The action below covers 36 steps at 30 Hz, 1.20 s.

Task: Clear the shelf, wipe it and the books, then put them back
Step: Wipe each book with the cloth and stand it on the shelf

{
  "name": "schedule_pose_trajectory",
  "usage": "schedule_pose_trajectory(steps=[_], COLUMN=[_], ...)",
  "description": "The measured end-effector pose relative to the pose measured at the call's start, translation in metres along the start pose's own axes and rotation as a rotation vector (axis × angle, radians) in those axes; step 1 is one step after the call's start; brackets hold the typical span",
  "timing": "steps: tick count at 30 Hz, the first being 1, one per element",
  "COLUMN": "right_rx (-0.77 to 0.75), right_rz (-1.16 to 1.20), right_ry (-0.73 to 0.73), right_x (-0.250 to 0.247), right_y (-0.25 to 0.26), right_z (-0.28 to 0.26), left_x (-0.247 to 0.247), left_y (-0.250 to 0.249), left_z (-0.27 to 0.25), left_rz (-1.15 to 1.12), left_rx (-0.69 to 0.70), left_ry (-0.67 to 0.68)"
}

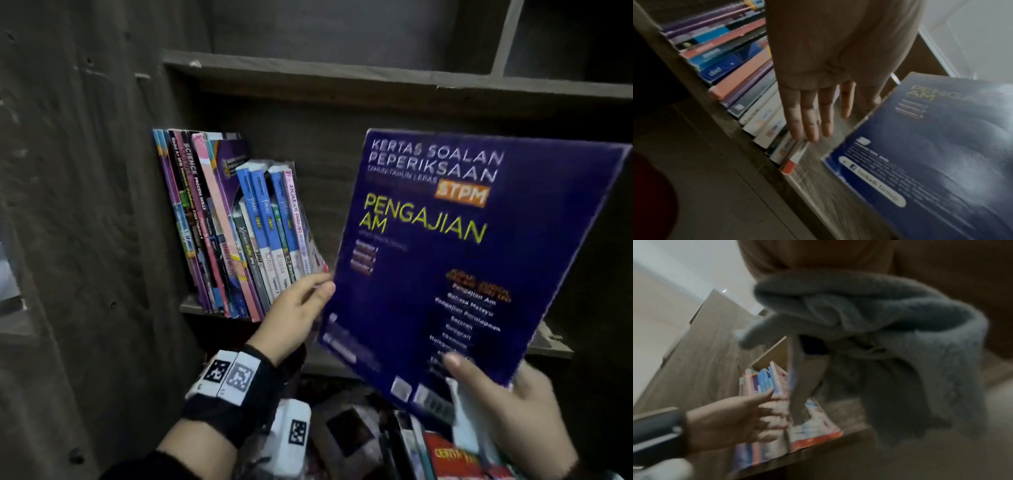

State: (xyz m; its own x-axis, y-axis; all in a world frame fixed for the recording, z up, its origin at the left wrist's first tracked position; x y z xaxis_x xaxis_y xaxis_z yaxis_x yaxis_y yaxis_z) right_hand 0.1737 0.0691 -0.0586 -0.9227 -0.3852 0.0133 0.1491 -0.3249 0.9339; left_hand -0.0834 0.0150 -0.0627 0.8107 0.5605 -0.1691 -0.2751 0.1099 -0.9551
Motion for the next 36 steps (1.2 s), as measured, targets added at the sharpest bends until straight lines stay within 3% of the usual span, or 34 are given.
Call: schedule_pose_trajectory(steps=[4, 8, 11, 13, 17, 20, 24, 28, 32, 36], right_rx=[-0.241, -0.334, -0.368, -0.357, -0.405, -0.446, -0.350, -0.269, -0.150, -0.119], right_rz=[-0.219, -0.456, -0.564, -0.597, -0.624, -0.708, -0.757, -0.755, -0.596, -0.446], right_ry=[-0.093, -0.156, -0.115, -0.021, 0.382, 0.489, 0.523, 0.451, 0.472, 0.480], right_x=[0.018, 0.059, 0.104, 0.134, 0.172, 0.169, 0.157, 0.159, 0.153, 0.115], right_y=[0.008, -0.015, -0.029, -0.042, -0.076, -0.084, -0.085, -0.078, -0.077, -0.080], right_z=[0.032, 0.075, 0.101, 0.111, 0.112, 0.108, 0.103, 0.099, 0.096, 0.072], left_x=[-0.026, -0.030, -0.030, -0.032, -0.033, -0.034, -0.028, -0.022, -0.013, 0.005], left_y=[0.025, 0.026, 0.024, 0.026, 0.027, 0.026, 0.026, 0.017, 0.018, 0.024], left_z=[0.019, 0.023, 0.023, 0.023, 0.021, 0.019, 0.013, 0.001, -0.016, -0.027], left_rz=[0.074, -0.032, -0.072, -0.085, -0.027, 0.002, 0.136, 0.237, 0.335, 0.459], left_rx=[-0.072, -0.149, -0.177, -0.199, -0.207, -0.210, -0.210, -0.206, -0.282, -0.345], left_ry=[-0.182, -0.184, -0.154, -0.146, -0.147, -0.154, -0.152, -0.177, -0.175, -0.098])
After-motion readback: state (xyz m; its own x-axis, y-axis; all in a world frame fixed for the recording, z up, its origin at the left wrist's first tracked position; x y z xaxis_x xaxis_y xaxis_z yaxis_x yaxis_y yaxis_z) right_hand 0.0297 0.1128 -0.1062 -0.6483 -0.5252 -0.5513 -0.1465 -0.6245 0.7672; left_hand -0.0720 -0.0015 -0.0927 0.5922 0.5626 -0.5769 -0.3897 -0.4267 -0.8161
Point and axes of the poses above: each hand's wrist, its own z-axis towards the middle knuckle, its own x-axis out of the palm, y = z × x, the point moved 3 cm from there along z, towards the middle knuckle, and after that the axes turned 9 degrees about -x, right-handed, at the moved point
